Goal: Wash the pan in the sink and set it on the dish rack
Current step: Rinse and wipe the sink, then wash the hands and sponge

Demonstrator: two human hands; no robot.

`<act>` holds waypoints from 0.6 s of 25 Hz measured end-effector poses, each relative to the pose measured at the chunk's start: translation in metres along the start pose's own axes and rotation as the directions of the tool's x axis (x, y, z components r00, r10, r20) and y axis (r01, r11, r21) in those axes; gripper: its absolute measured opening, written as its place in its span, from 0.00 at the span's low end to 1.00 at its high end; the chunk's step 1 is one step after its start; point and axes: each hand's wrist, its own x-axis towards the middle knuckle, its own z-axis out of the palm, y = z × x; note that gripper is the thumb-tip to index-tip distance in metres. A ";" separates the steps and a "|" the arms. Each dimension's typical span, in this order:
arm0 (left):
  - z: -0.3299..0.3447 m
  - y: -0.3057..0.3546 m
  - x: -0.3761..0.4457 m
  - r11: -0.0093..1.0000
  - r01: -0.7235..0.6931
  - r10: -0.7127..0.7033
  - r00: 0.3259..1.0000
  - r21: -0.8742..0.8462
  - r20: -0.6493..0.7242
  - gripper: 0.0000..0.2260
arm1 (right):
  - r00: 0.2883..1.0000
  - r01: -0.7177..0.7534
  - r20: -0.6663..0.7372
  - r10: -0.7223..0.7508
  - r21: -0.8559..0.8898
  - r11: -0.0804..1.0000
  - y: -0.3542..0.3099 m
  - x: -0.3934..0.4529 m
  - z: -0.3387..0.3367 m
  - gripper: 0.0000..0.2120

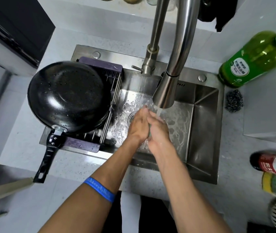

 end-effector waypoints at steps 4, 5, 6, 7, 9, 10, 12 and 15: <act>-0.004 0.012 -0.013 0.664 0.306 -0.329 0.939 -0.682 0.100 0.26 | 0.999 -0.039 -0.023 0.047 0.273 0.961 -0.004 0.007 0.001 0.13; -0.006 0.008 -0.013 0.602 0.326 -0.338 0.931 -0.729 0.137 0.28 | 0.998 -0.045 -0.017 0.055 0.387 0.921 -0.003 0.009 -0.001 0.15; -0.008 0.004 -0.015 0.601 0.319 -0.339 0.932 -0.733 0.128 0.29 | 0.999 -0.049 0.004 0.052 0.442 0.896 -0.002 0.012 -0.003 0.13; -0.010 0.001 -0.014 0.604 0.290 -0.340 0.936 -0.742 0.090 0.29 | 0.999 -0.041 0.015 0.038 0.427 0.903 0.000 0.011 -0.005 0.10; -0.015 0.000 -0.012 0.612 0.234 -0.320 0.947 -0.756 0.034 0.27 | 1.000 -0.028 0.011 0.026 0.359 0.933 0.005 0.009 -0.006 0.06; -0.016 0.001 -0.011 0.612 0.210 -0.316 0.949 -0.763 0.008 0.25 | 1.000 -0.022 -0.013 0.027 0.326 0.945 0.007 0.009 -0.006 0.08; -0.020 0.002 -0.013 0.620 0.192 -0.307 0.951 -0.761 -0.010 0.22 | 0.998 -0.021 -0.059 0.036 0.241 0.970 0.010 0.014 -0.007 0.11; -0.024 -0.009 -0.020 0.693 0.204 -0.287 0.958 -0.691 -0.006 0.16 | 0.988 -0.050 -0.143 0.061 0.078 0.996 0.016 0.012 -0.001 0.10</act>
